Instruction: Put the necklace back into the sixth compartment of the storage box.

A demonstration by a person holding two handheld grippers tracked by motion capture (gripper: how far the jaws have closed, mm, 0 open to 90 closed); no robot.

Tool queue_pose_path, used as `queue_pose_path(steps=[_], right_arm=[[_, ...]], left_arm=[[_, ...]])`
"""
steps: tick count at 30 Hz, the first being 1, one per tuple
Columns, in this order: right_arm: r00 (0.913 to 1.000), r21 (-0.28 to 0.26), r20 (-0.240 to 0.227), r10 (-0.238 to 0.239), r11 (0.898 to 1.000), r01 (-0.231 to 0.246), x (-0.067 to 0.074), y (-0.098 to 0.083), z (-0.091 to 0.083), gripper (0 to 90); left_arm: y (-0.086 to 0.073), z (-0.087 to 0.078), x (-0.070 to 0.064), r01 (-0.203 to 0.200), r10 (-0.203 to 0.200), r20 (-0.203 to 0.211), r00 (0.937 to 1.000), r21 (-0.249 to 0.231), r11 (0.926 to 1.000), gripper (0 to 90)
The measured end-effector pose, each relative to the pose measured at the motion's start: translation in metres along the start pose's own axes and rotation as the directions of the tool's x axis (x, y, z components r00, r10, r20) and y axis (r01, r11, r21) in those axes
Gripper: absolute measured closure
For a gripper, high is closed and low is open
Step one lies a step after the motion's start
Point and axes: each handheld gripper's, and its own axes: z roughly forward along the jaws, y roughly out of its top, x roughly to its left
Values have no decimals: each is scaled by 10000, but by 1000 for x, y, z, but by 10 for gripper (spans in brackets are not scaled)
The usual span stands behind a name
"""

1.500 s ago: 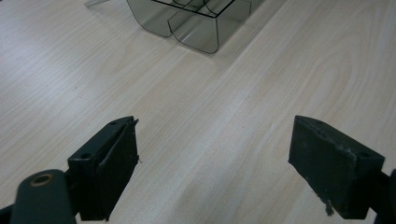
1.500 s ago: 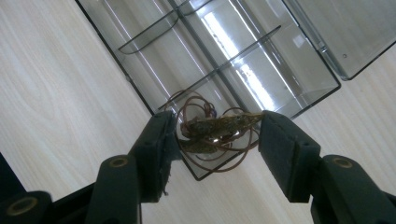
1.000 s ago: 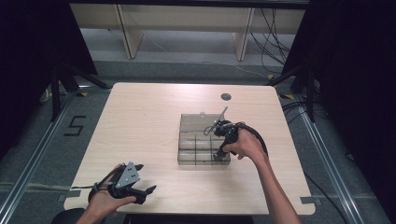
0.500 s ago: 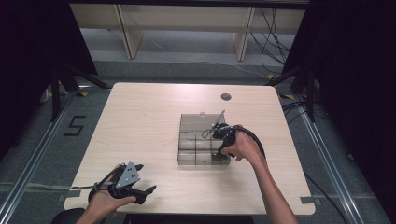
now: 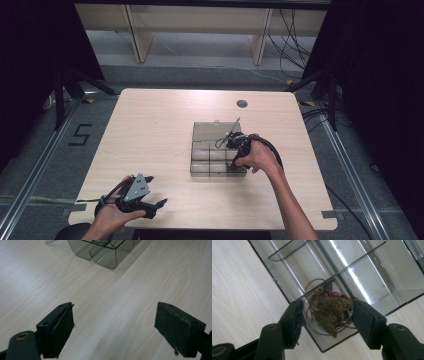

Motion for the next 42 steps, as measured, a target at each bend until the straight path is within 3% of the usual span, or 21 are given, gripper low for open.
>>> queue_pose_path(steps=[2, 3, 5, 8, 10, 12, 16, 18, 20, 22, 33, 34, 35, 38, 39, 42], right_arm=[[10000, -42, 34, 73, 10000, -73, 1, 0, -2, 405], [10000, -130, -4, -32, 9999, 32, 0, 0, -3, 405], [9997, -211, 19, 252, 9995, -251, 1, -1, -6, 408], [9996, -424, 121, 241, 9988, -236, 1, -2, -9, 412], [9999, -707, 155, 49, 9975, -38, 0, -3, -12, 415], [9995, -820, 207, 254, 9964, -236, 2, -5, -18, 415], [9994, -859, 210, 284, 9960, -265, 3, -8, -21, 416], [9992, -965, 299, 255, 9951, -225, 4, -9, -23, 416], [9993, -1078, 341, 133, 9941, -96, 4, -11, -26, 416], [9991, -1125, 399, 129, 9936, -83, 5, -13, -27, 414], [9988, -1288, 436, 235, 9915, -177, 9, -25, -29, 411], [9979, -1257, 631, 140, 9920, -60, 7, -26, -29, 411], [9983, -1293, 518, 261, 9914, -192, 8, -28, -30, 410], [9983, -1364, 573, 59, 9907, 20, 6, -32, -29, 408], [9979, -1329, 600, 238, 9910, -157, 8, -33, -30, 406], [9983, -1434, 556, 165, 9896, -84, 8, -36, -29, 396]], left_arm=[[0, -1, 2, -240, 241, -55, 9997, 204, 9995, 151], [0, -1, 1, -112, 112, -39, 9999, 82, 9999, 150], [0, 0, 0, -43, 43, -53, 10000, 27, 10000, 151], [0, -1, 1, -193, 194, -69, 9998, 153, 9997, 151], [0, 0, 0, -22, 22, -54, 10000, -4, 10000, 151], [0, -1, 2, -243, 244, -60, 9997, 192, 9995, 151], [0, 0, 0, -48, 48, -20, 10000, 31, 10000, 151], [0, -1, 2, -249, 251, -63, 9997, 190, 9995, 151], [0, 0, 0, -24, 24, -20, 10000, -2, 10000, 150], [0, -1, 1, -247, 248, -69, 9997, 182, 9995, 151], [0, -1, 1, -196, 196, -51, 9998, 123, 9997, 150], [0, -1, 1, -197, 198, -21, 9998, 134, 9997, 150], [0, 0, 0, -33, 33, -69, 10000, -14, 10000, 151], [0, -1, 1, -213, 213, -59, 9998, 138, 9997, 150], [0, -1, 1, -211, 212, -62, 9998, 151, 9997, 151], [0, -1, 1, -208, 209, -59, 9998, 140, 9997, 151]])
